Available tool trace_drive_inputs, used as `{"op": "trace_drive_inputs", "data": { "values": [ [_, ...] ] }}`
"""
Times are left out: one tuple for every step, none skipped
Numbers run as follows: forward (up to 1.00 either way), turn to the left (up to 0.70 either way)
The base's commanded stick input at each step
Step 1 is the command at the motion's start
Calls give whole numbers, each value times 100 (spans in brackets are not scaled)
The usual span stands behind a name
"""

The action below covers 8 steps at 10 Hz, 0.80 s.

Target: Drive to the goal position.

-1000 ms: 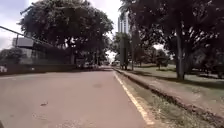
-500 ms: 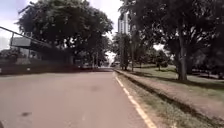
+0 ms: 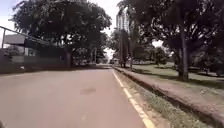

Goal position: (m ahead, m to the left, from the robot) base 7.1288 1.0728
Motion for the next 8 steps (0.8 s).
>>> {"op": "trace_drive_inputs", "data": {
  "values": [
    [70,0],
    [70,0],
    [70,0],
    [70,0],
    [70,0],
    [70,0],
    [70,0],
    [70,0]
  ]
}}
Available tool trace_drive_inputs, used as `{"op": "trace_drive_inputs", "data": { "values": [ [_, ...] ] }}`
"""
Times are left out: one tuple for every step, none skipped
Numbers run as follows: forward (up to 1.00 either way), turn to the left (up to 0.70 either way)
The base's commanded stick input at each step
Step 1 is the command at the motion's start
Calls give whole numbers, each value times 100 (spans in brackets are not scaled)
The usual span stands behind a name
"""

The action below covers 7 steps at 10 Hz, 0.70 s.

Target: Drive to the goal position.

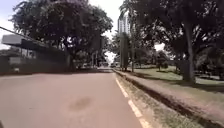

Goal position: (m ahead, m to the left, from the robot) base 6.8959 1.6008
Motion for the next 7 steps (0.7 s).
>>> {"op": "trace_drive_inputs", "data": {
  "values": [
    [70,0],
    [70,0],
    [70,0],
    [70,0],
    [70,0],
    [70,0],
    [70,14]
  ]
}}
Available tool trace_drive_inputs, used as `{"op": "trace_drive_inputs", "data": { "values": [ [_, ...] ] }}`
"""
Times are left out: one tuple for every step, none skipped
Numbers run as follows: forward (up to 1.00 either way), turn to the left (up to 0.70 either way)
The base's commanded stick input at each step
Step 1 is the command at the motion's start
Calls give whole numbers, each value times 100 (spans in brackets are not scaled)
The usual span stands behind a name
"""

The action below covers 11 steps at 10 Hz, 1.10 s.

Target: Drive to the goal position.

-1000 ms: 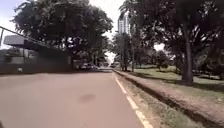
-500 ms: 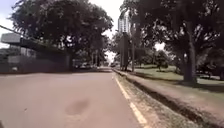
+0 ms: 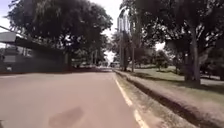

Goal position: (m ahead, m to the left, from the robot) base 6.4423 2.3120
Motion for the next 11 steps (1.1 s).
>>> {"op": "trace_drive_inputs", "data": {
  "values": [
    [70,14],
    [70,2],
    [70,0],
    [70,0],
    [70,0],
    [70,0],
    [70,0],
    [70,0],
    [70,0],
    [70,0],
    [70,0]
  ]
}}
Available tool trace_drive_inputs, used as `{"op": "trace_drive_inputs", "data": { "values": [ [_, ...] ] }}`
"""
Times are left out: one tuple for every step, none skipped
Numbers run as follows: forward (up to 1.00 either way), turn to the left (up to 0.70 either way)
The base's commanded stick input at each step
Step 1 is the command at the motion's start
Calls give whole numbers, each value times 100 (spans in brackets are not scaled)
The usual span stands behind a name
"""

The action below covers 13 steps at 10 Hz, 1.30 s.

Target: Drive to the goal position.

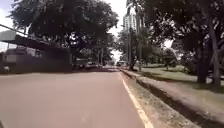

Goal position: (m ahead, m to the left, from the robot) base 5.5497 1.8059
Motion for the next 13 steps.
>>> {"op": "trace_drive_inputs", "data": {
  "values": [
    [70,0],
    [70,0],
    [70,0],
    [70,0],
    [70,0],
    [70,0],
    [70,0],
    [70,0],
    [70,0],
    [70,0],
    [70,0],
    [70,0],
    [70,0]
  ]
}}
